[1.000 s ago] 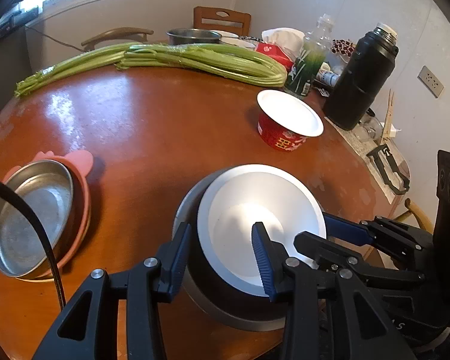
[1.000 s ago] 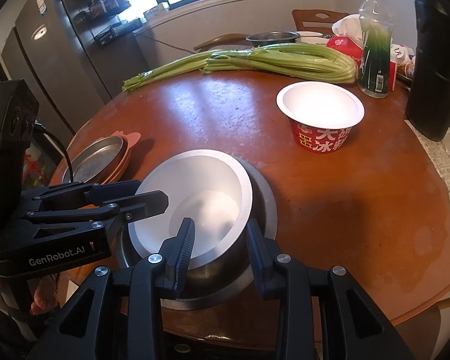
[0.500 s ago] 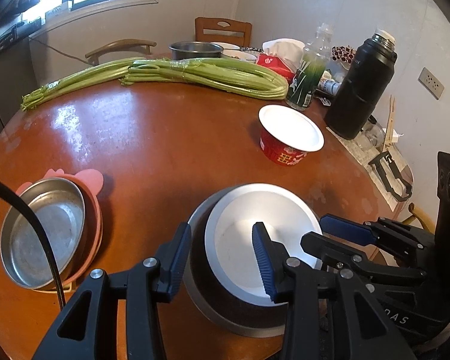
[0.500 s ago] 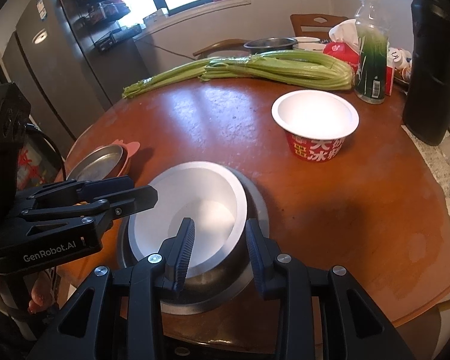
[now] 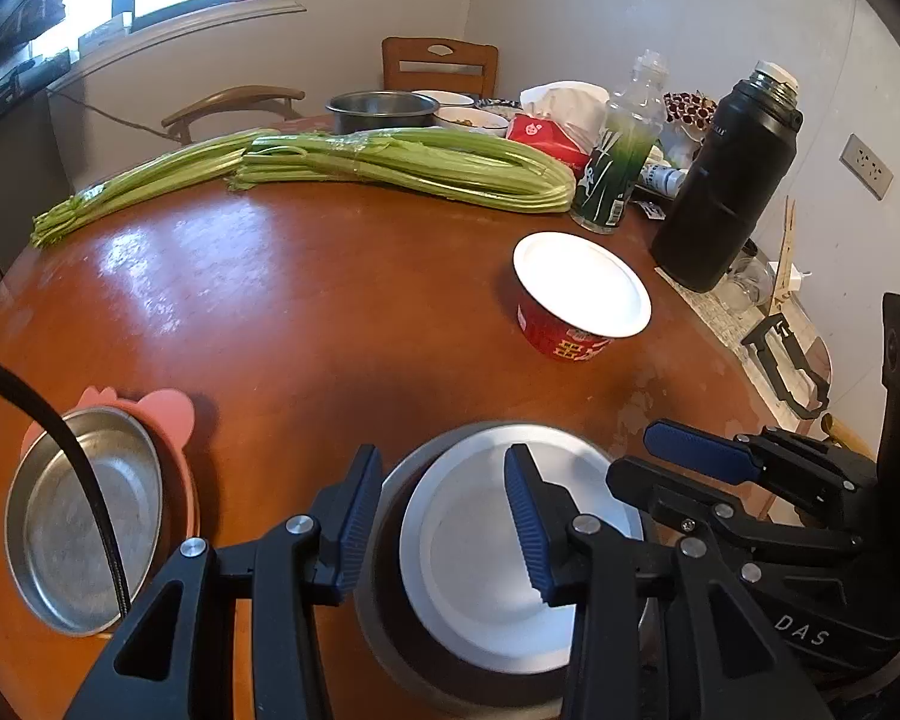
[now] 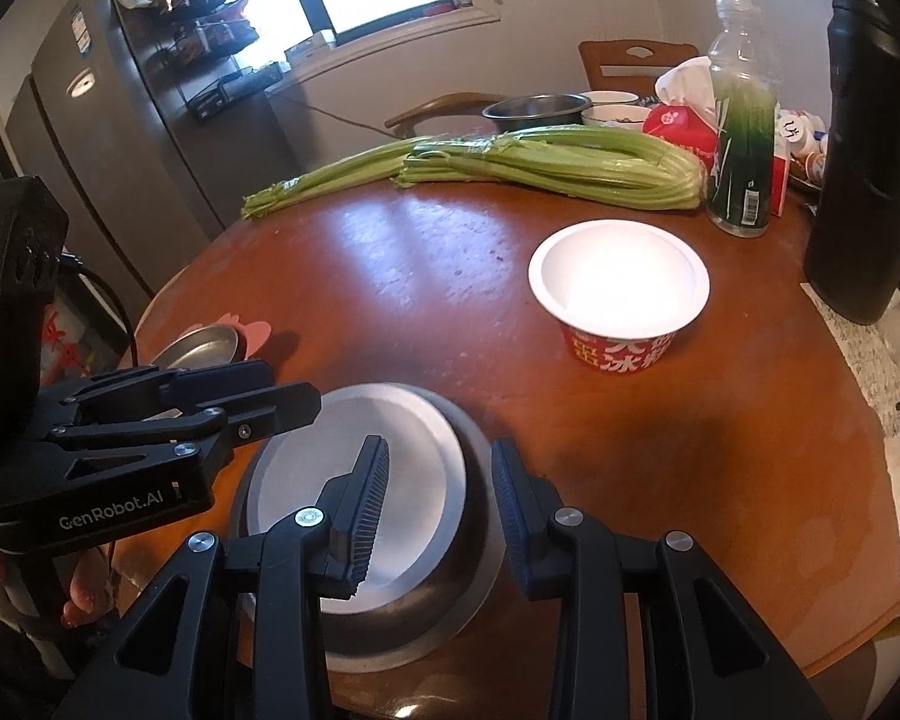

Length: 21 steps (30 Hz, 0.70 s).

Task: Organize plates and bowls
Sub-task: 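Open both tools and withdraw from the noodle bowl, then move both tools to the second red noodle bowl and grasp its rim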

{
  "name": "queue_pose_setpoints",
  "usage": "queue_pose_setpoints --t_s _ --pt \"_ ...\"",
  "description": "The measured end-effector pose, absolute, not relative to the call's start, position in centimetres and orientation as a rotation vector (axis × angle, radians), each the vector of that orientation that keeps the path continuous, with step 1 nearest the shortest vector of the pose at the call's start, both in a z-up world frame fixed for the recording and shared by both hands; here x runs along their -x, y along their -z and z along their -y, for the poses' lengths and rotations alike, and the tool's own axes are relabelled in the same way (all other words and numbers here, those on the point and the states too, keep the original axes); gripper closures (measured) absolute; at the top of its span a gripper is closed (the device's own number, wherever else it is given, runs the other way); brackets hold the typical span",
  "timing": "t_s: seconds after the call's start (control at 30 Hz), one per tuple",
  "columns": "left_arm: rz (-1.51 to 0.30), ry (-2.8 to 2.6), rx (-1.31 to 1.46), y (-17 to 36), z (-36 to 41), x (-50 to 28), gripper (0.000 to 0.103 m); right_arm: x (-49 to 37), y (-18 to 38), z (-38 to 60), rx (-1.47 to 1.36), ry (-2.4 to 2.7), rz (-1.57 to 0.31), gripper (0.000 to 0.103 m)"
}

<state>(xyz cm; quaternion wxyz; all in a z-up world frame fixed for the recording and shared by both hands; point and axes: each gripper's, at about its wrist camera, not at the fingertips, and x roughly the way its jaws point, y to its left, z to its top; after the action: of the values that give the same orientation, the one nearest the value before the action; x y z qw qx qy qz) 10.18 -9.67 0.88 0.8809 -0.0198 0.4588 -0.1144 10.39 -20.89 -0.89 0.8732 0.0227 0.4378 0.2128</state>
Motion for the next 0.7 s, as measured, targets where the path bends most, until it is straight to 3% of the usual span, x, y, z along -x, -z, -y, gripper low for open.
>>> queue_pose_setpoints --t_s 0.7 --pt "-0.941 0.323 -0.008 -2.5 13.8 -16.8 0.061 -14.5 0.1 25.3 -0.098 -0.31 -0.884 0.066"
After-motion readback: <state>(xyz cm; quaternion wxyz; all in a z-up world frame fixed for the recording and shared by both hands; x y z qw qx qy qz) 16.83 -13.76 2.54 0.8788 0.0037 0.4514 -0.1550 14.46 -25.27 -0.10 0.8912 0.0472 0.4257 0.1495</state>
